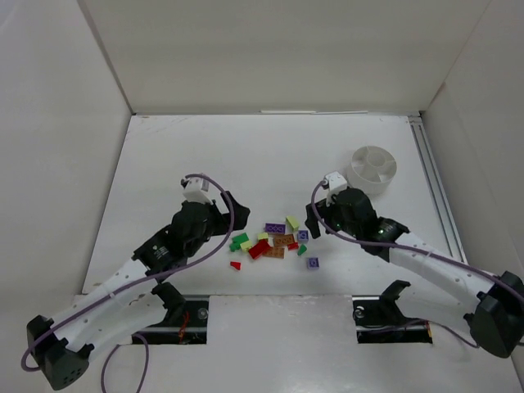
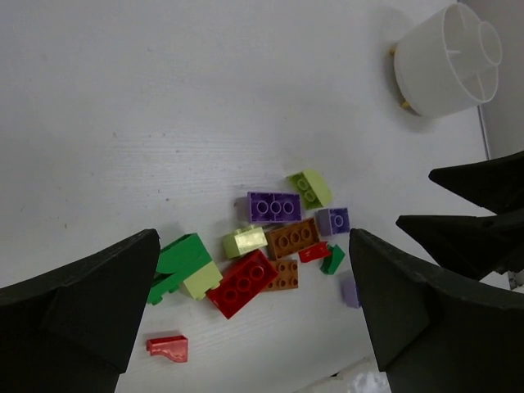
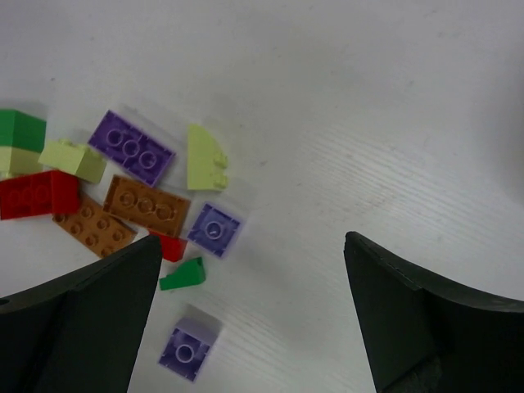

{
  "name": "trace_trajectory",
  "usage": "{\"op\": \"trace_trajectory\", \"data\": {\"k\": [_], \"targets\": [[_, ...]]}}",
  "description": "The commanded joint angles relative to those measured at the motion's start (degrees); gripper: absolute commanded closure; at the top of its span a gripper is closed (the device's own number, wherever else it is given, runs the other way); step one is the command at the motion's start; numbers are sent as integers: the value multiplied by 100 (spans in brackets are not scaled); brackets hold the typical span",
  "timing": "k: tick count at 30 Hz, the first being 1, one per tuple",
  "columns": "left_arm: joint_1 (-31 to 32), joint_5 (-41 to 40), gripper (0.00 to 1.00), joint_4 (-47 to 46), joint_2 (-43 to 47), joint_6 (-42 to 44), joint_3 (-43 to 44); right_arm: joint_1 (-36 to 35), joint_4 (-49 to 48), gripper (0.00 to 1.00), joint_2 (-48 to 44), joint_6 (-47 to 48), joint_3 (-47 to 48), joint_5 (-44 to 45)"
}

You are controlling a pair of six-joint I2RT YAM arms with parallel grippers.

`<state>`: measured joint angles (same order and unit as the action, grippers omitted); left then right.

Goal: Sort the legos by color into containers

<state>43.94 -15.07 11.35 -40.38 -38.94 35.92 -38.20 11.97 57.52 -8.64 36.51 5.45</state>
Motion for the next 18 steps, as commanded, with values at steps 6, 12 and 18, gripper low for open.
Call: {"op": "trace_trajectory", "data": {"k": [6, 12, 18], "targets": [[35, 162, 0, -194, 13, -88, -366, -873, -335, 6, 734, -453, 127, 798], [35, 311, 0, -467, -40, 27, -533, -1173, -388, 16, 1883, -507, 646, 1238], [35, 549, 0, -608, -154, 132, -639, -1173, -441, 23, 2773, -445, 1226, 1520]]}}
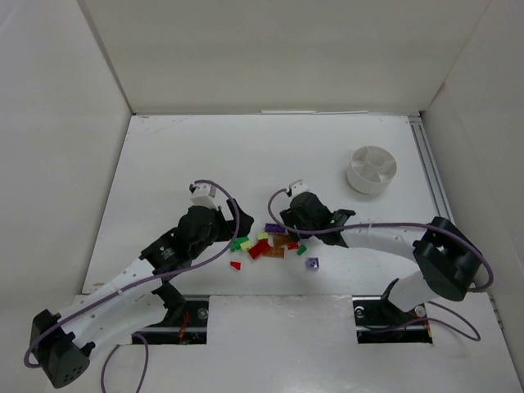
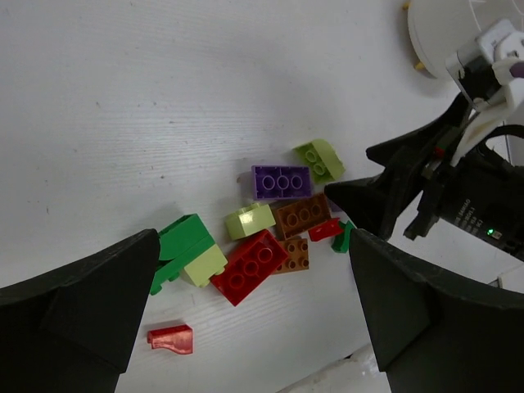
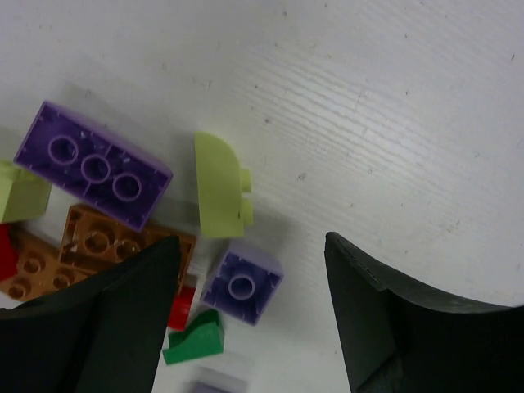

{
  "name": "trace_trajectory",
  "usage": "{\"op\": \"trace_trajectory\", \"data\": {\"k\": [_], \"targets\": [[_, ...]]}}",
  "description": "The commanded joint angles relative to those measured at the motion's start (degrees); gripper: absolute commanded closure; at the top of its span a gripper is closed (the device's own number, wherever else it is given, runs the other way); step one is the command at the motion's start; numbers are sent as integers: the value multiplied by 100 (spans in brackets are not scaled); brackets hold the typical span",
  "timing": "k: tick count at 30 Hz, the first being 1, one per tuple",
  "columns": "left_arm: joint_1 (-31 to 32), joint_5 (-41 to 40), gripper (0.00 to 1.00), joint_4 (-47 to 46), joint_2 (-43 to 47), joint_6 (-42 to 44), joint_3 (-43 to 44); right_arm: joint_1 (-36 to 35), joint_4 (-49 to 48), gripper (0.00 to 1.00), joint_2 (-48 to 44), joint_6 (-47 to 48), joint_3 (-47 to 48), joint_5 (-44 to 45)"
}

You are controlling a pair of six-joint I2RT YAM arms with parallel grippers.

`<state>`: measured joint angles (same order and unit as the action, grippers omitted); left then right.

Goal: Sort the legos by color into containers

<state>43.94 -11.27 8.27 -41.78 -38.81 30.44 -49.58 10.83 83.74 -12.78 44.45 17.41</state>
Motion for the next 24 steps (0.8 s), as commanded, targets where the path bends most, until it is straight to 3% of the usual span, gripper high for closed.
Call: {"op": "trace_trajectory", "data": {"k": [1, 4, 9, 12, 17, 24], "targets": [[35, 169, 0, -300, -14, 119, -90, -34, -327, 24, 334, -32, 486, 325], [35, 169, 0, -300, -14, 119, -143, -34, -327, 24, 546, -32, 626, 561], [35, 230, 0, -353, -14, 119, -196, -34, -327, 37, 950, -84, 846, 562], [35, 230, 0, -405, -14, 119, -196, -34, -389, 47, 1091, -85, 969, 466], [35, 230, 0, -405, -67, 119, -196, -34, -494, 73, 1250, 82, 1092, 166], [35, 283, 0, -221, -129, 14, -12, 236, -494, 80, 706, 21, 1093, 141]]}}
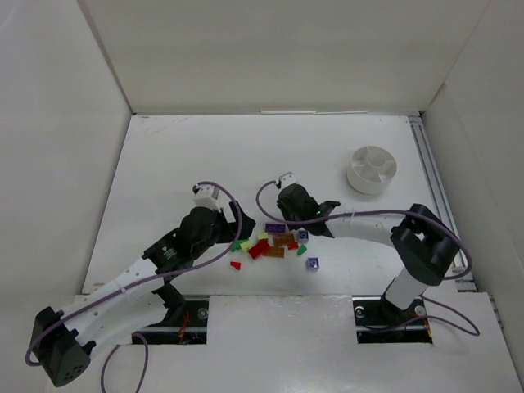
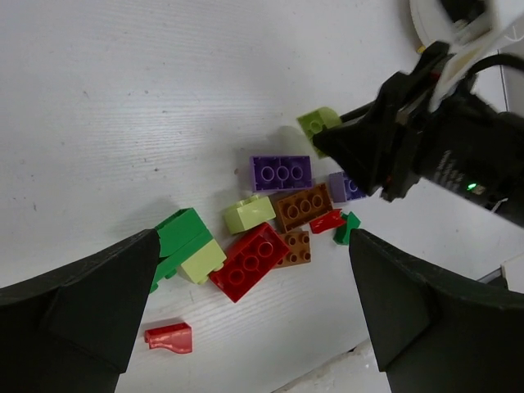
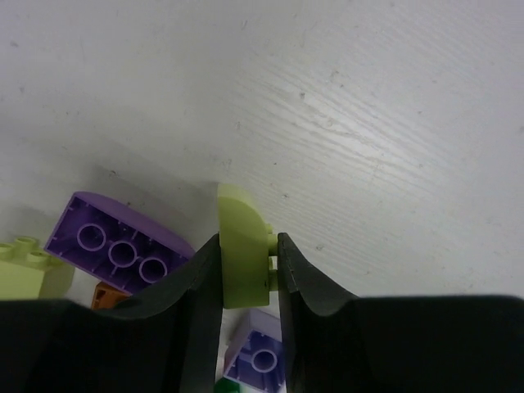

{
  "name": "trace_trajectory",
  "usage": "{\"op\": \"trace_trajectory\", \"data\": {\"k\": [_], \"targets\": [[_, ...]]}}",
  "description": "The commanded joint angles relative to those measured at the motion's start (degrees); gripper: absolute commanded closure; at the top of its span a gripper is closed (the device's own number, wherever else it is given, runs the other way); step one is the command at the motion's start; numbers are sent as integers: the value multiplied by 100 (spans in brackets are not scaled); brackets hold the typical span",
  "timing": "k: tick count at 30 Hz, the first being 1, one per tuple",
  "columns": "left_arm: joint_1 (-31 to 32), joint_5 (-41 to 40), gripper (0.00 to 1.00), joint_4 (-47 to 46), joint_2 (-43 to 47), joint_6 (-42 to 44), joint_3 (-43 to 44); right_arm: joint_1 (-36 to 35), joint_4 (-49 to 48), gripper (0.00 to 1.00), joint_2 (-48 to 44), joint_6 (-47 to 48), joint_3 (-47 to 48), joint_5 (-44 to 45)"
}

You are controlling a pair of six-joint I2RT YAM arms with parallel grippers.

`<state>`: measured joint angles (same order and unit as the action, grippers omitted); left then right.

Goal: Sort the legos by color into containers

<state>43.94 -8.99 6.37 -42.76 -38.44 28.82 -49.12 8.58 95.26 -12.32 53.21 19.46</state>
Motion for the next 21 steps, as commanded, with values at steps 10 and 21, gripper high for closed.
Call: {"op": "trace_trajectory", "data": {"k": [10, 21], "targets": [[-17, -234, 0, 144, -970, -93, 958, 2159, -77, 84, -1686, 748, 188, -750], [-527, 688, 0, 252, -2288, 91, 1970, 3708, 734, 85, -1449, 1757, 1113, -1040]]}}
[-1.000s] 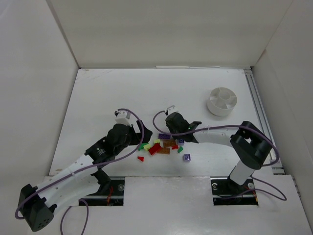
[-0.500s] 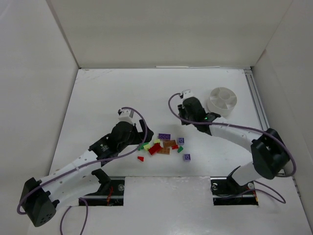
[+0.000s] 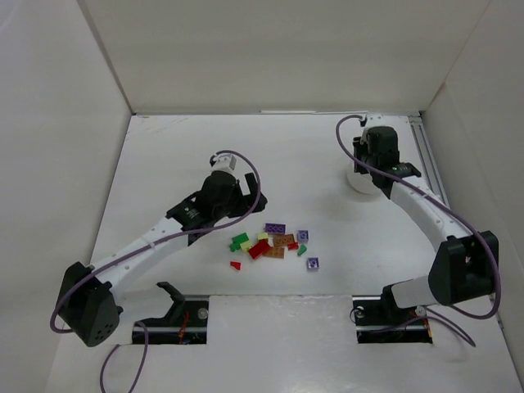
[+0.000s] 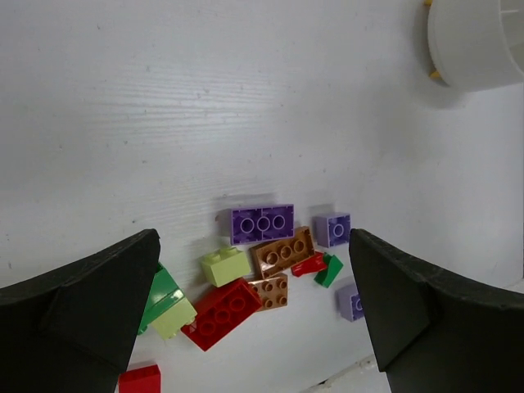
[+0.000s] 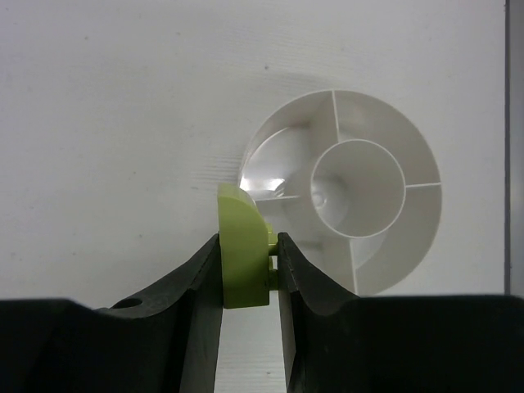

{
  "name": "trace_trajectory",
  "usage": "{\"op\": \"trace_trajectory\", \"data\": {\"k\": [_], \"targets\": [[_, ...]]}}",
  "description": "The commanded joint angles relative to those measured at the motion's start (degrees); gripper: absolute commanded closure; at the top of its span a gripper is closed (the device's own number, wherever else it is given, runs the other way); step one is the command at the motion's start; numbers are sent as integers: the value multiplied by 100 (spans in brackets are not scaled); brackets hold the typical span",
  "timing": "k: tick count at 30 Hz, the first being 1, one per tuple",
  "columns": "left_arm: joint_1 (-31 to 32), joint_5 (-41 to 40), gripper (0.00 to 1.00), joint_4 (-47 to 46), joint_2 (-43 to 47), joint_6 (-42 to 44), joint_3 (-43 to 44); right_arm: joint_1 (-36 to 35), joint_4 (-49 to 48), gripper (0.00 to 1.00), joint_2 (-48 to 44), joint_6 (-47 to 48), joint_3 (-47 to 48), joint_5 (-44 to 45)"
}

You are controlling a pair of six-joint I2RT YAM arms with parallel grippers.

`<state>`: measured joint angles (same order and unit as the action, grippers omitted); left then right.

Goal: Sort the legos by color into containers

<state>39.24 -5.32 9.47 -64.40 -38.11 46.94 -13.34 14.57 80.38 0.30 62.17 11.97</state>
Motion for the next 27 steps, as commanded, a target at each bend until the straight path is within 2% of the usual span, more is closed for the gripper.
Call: {"op": "trace_trajectory", "data": {"k": [1, 2, 6, 11, 21, 27], "targets": [[-57, 391, 0, -112, -177, 58, 210, 130, 56, 85, 39, 654, 216, -387], [-57, 452, 0, -113, -300, 136, 211, 130, -15, 85, 39, 1135, 216, -527], [-232, 743, 0, -165, -669, 338, 421, 130, -33, 85, 91, 1877, 269, -915], [-478, 1173, 0, -60, -995, 479, 649, 245, 160, 84, 92, 2185, 348, -792], [-585, 1411, 0, 115, -1241, 690, 711, 297, 863, 81, 92, 2747, 410, -845], [-690, 1463, 0, 248, -1241, 805, 843, 367, 793, 78, 92, 2669, 304, -335]]}}
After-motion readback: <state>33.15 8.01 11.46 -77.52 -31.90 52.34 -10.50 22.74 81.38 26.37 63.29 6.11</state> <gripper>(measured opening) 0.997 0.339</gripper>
